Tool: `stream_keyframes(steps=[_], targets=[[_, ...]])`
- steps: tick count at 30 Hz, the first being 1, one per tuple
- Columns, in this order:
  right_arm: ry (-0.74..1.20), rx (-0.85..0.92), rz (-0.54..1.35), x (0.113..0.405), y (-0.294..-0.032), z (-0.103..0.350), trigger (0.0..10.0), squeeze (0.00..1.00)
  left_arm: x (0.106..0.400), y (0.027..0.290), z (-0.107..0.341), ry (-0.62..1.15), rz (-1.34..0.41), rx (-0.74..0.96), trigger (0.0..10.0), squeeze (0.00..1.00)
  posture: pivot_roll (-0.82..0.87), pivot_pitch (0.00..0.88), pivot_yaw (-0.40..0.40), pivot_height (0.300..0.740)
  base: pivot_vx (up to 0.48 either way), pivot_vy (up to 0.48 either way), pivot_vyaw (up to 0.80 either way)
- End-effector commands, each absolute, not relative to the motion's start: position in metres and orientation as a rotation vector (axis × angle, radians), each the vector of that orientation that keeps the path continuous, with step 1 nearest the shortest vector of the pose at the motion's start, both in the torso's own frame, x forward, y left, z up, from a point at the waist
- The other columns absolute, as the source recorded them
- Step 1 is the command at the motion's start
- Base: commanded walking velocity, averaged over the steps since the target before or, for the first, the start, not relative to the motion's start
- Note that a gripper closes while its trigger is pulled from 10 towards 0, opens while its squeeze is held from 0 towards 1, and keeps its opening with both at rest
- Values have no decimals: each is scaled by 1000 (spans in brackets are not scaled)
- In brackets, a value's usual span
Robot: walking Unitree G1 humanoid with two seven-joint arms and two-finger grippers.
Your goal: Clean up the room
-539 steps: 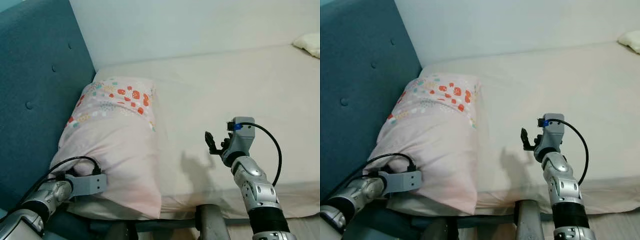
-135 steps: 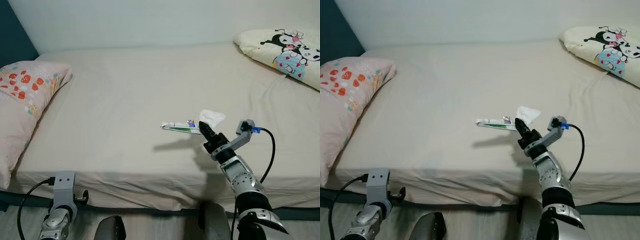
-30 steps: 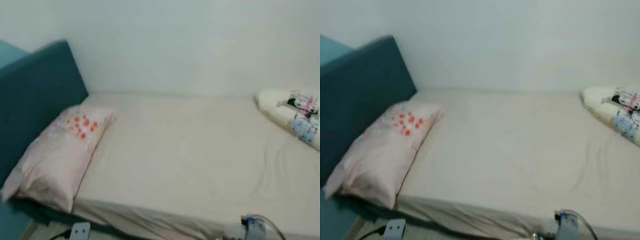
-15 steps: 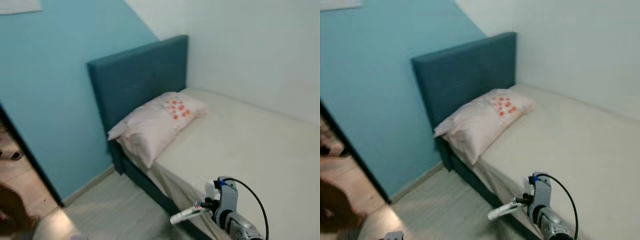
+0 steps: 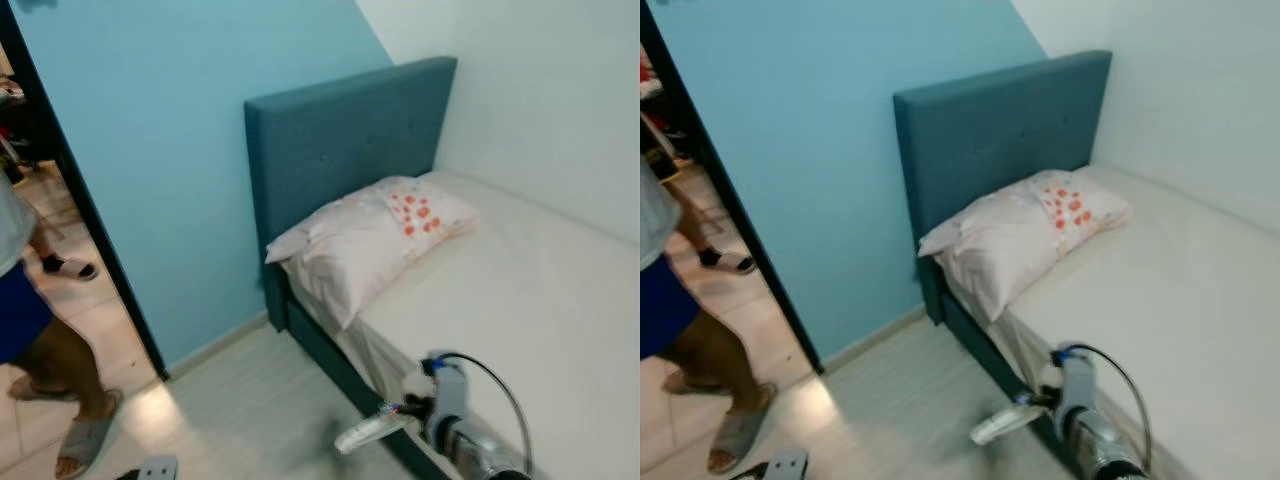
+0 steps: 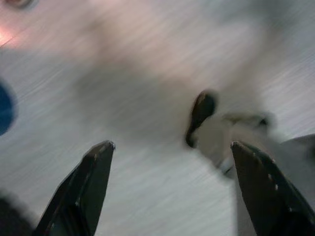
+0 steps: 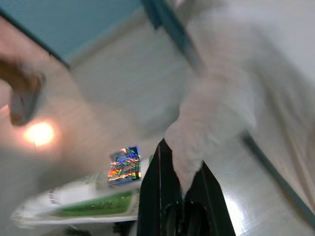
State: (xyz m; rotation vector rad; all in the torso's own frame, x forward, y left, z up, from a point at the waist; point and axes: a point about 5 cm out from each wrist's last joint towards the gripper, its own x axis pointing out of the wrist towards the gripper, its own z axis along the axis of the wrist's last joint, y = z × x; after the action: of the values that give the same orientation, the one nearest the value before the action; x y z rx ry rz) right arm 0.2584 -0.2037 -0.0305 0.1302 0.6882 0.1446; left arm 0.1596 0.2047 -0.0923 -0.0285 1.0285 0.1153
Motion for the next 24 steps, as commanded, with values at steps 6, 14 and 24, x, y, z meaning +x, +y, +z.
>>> stream_keyframes(steps=[6, 14, 24], targets=[[692, 116, 220, 262, -188, -30, 10000, 0, 147, 206, -97, 1076, 104, -17, 10000, 0, -39, 0, -7, 740, 0, 0, 777], [692, 97, 276, 263, -177, -30, 10000, 0, 153, 206, -95, 1056, 75, -1, 10000, 0, -37, 0, -3, 740, 0, 0, 779], [700, 86, 286, 262, -173, -31, 10000, 0, 162, 197, -92, 1010, 81, -61, 10000, 0, -47, 0, -10, 740, 0, 0, 776]])
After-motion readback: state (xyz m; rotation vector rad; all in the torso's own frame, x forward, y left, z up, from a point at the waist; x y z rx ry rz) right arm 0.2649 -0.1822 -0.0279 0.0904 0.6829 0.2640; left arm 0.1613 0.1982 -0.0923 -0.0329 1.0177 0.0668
